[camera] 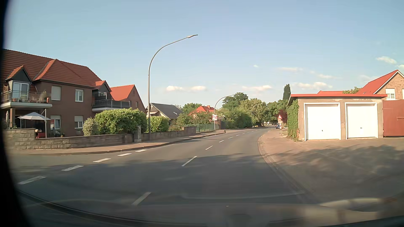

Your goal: Follow the waypoints while adhering to traffic rules and regulations

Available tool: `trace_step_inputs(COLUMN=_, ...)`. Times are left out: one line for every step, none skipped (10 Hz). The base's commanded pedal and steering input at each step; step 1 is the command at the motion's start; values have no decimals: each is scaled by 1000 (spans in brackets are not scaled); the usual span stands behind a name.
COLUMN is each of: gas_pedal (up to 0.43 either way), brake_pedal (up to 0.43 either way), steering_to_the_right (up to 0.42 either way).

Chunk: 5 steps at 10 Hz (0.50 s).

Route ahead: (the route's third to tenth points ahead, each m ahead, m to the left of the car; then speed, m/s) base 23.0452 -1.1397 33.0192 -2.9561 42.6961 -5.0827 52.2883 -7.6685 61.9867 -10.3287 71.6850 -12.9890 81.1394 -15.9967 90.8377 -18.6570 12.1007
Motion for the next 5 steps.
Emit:
trace_step_inputs(gas_pedal=197, brake_pedal=6, steering_to_the_right=36)
trace_step_inputs(gas_pedal=197, brake_pedal=6, steering_to_the_right=35)
trace_step_inputs(gas_pedal=197, brake_pedal=6, steering_to_the_right=33)
trace_step_inputs(gas_pedal=197, brake_pedal=6, steering_to_the_right=33)
trace_step_inputs(gas_pedal=197, brake_pedal=6, steering_to_the_right=32)
